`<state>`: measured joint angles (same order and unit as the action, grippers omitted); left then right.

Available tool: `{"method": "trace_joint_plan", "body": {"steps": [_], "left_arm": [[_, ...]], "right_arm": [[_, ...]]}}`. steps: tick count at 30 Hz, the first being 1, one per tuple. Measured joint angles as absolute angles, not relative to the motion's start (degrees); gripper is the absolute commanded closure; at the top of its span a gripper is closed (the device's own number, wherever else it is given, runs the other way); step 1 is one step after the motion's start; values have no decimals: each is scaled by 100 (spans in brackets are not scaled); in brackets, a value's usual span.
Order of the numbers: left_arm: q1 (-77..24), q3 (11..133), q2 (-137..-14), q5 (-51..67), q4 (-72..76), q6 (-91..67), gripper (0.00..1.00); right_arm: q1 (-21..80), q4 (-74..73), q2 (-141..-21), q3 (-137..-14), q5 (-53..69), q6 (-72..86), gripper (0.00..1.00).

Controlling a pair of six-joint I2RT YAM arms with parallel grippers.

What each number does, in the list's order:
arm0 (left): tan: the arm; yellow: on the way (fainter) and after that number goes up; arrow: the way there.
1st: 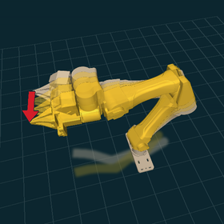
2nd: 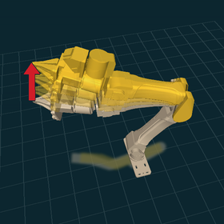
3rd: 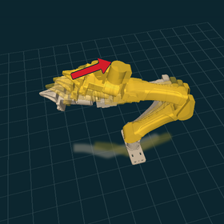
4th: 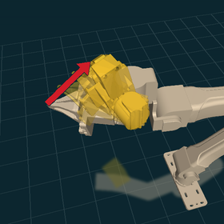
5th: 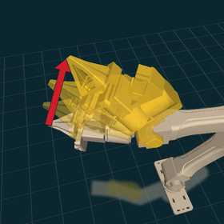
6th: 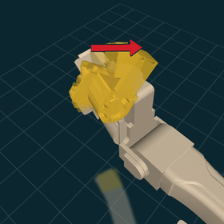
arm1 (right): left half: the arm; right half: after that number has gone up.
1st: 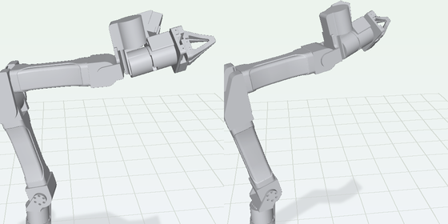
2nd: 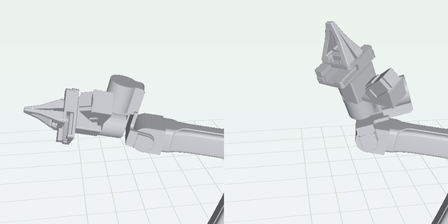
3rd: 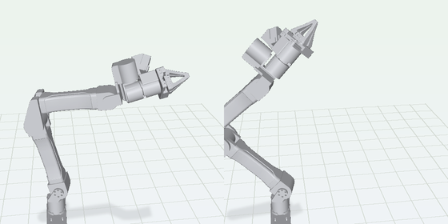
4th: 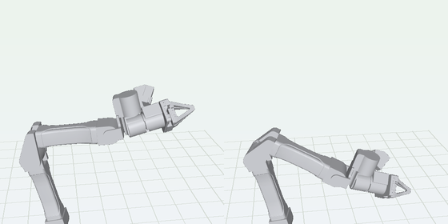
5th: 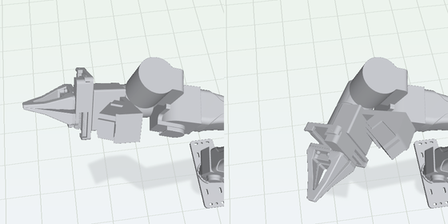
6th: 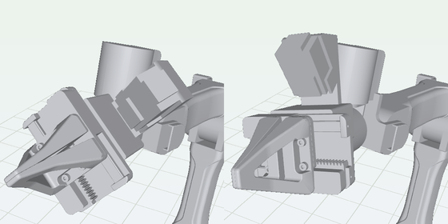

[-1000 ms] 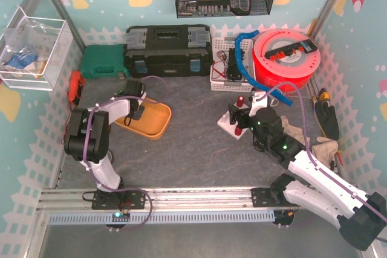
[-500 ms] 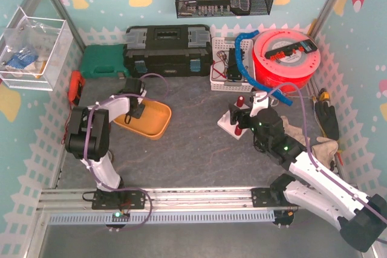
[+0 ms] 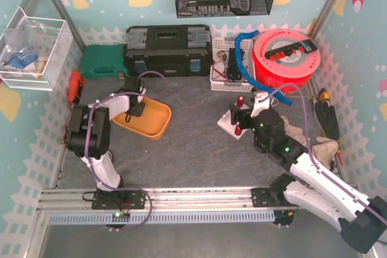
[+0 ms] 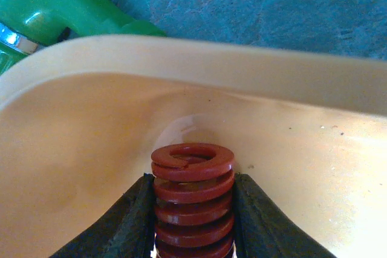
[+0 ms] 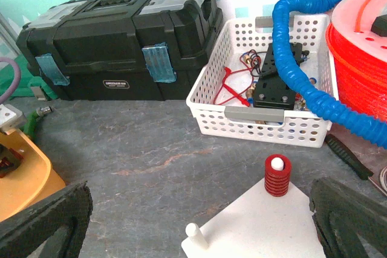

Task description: Install the large spring

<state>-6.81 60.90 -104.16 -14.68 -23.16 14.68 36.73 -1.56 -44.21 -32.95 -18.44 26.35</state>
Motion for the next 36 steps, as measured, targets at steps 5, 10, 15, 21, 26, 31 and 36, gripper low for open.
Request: {"method": "trace_joint_plan", "body": {"steps": [5, 10, 15, 21, 26, 31, 36], "left_arm": [[-676, 6090, -10405, -1396, -2333, 1411, 76], [-672, 6084, -10315, -1229, -2451, 1352, 78], [-685, 5946, -9909, -786, -2768, 1253, 81], [-838, 5673, -8630, 5, -2484, 897, 83], [-1306, 5133, -7491, 613, -1546, 613, 84], [-2132, 4276, -6637, 1000, -344, 554, 85], [-2849, 3183, -6088, 1234, 1256, 467, 88]], "right_arm": [[3673, -150, -4383, -3295, -1850, 2635, 3], [3673, -119, -4370, -3284, -1857, 2635, 3], [3673, -104, -4381, -3273, -1850, 2635, 3], [3673, -10, -4456, -3273, -1734, 2633, 3], [3673, 5, -4639, -3275, -1525, 2613, 3], [3673, -86, -4965, -3459, -1068, 2624, 6], [3673, -126, -5336, -3806, -294, 2720, 14]]}}
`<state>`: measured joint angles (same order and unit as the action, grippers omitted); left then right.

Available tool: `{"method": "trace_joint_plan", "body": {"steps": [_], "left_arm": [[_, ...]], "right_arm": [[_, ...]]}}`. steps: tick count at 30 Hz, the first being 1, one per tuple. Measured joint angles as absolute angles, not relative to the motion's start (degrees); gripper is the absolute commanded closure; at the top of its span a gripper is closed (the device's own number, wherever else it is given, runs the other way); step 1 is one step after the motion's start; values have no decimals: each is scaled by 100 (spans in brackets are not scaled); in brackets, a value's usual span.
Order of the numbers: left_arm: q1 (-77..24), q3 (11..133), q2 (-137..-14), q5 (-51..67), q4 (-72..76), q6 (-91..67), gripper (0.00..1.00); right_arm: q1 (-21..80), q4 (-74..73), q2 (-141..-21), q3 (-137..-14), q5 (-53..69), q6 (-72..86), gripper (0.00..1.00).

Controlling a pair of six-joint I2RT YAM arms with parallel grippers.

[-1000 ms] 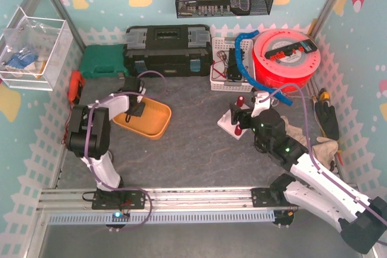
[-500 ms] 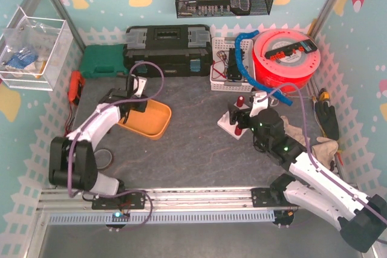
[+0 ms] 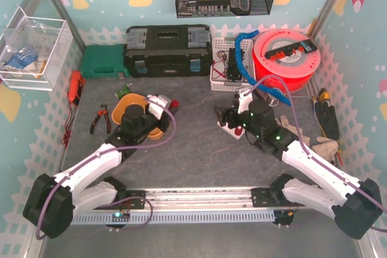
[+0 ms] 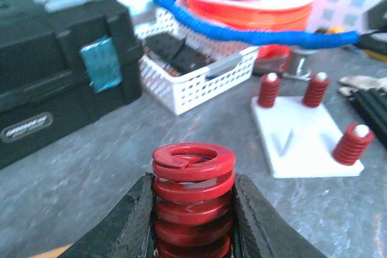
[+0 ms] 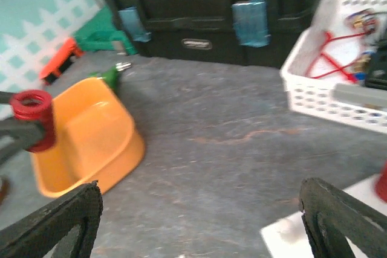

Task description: Install the large spring

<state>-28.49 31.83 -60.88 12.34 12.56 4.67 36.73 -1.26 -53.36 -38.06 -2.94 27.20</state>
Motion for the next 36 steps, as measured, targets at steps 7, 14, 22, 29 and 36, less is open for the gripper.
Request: {"method": "trace_joint_plan", "body": {"steps": [7, 14, 22, 29, 36], "left_arm": [[-3446, 2187, -5953, 1310, 2928, 582, 89], [-3898, 2005, -6246, 1313, 3642, 928, 89], [-4034, 1994, -6466, 1337, 3865, 1116, 90], [-4189, 2008, -6635, 1361, 3863, 1166, 91], [-4298, 2128, -6657, 1352, 3861, 1221, 92]], "right_arm": [[3673, -110, -5996, -4261, 1201, 2825, 36], [3675, 49, -6547, -4488, 2274, 3009, 40], [3802, 143, -7035, -4783, 2751, 3122, 40], [3979, 156, -7369, -5087, 2808, 3135, 40], [4064, 71, -7644, -5137, 2770, 3114, 38]]}}
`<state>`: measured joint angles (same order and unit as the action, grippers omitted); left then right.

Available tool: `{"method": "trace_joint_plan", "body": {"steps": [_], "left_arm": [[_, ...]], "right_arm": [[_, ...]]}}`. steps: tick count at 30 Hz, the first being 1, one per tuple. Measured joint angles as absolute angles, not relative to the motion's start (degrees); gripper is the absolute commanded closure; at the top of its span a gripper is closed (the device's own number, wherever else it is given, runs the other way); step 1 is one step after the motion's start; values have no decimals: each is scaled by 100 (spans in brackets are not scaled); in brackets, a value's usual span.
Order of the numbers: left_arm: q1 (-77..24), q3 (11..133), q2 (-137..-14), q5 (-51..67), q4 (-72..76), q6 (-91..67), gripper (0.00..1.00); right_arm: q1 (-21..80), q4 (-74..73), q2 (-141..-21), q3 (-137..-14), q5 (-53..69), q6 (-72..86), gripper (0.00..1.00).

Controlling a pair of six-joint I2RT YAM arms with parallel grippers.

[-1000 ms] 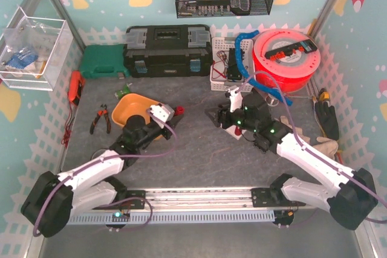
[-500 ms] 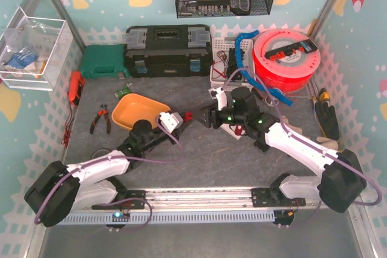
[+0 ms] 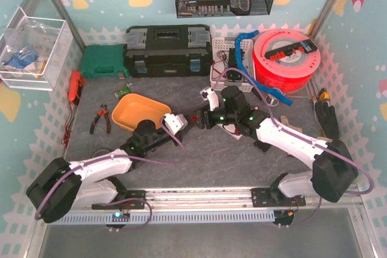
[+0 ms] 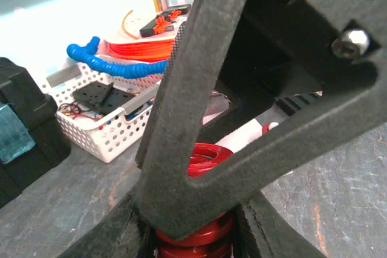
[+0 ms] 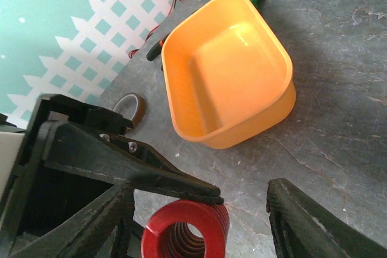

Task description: Install the large spring

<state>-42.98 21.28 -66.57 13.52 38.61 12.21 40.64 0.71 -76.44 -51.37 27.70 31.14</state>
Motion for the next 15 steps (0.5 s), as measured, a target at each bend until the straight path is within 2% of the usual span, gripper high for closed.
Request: {"method": "trace_joint_plan", "body": {"steps": [5, 8, 10, 13, 15], "left_arm": [[-4300, 2196, -6657, 1306, 3844, 1232, 91], [-4318, 2209, -6665, 1267, 3830, 1240, 88], [-4333, 2222, -6698, 1203, 3817, 1240, 82], [-4357, 2235, -6757, 1094, 3813, 1238, 67], [-4377, 2257, -6785, 1009, 3817, 1236, 54]], "right_arm": [[4066, -8, -7647, -5137, 2744, 3044, 51], [4066, -5, -7647, -5137, 2770, 3013, 66], [4073, 3, -7647, -5135, 2838, 3017, 80], [4088, -5, -7642, -5131, 2738, 3009, 100], [4088, 1, -7629, -5122, 2668, 2950, 100]]}}
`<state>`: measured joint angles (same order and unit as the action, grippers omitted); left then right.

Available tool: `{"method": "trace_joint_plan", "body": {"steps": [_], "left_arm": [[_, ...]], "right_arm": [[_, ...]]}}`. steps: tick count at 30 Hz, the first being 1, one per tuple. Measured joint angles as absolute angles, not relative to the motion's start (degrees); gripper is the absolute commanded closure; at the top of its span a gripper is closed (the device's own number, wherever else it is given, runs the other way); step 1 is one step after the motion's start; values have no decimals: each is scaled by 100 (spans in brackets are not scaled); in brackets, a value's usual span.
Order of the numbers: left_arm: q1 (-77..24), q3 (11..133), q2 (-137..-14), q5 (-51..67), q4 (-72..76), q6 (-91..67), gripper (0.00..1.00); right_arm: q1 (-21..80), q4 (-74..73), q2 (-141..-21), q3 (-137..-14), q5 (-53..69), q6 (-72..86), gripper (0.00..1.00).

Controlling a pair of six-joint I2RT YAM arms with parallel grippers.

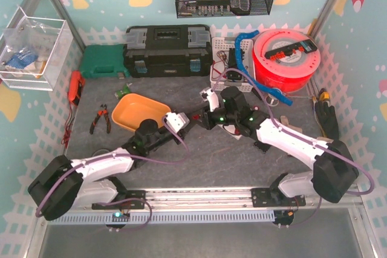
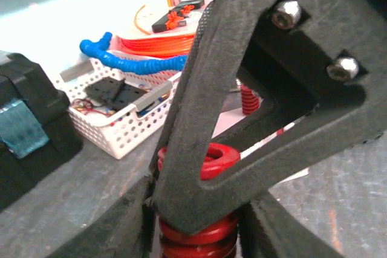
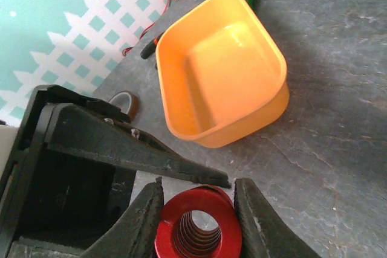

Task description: Install the large spring

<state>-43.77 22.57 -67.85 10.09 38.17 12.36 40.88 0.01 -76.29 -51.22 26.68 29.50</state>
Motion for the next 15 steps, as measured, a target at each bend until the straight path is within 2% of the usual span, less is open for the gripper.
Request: {"method": "trace_joint_plan", "body": {"steps": [3, 6, 7, 9, 15], "left_arm": [[-4397, 2274, -6807, 801, 3833, 1212, 32], [-4394, 2290, -6853, 499, 3844, 1216, 16], [-4388, 2300, -6886, 392, 3839, 1225, 4], [-4357, 2355, -6991, 148, 3815, 1229, 1], [-4187, 2506, -7181, -460, 3765, 1170, 1]], "right_arm": [[4110, -40, -7487, -5059, 2357, 2947, 100], [4110, -167, -7216, -4978, 1774, 2958, 100], [4110, -209, -7120, -4956, 1507, 2958, 100], [4108, -248, -6963, -4908, 980, 2958, 100], [4049, -412, -6737, -4670, -506, 2939, 100]]}}
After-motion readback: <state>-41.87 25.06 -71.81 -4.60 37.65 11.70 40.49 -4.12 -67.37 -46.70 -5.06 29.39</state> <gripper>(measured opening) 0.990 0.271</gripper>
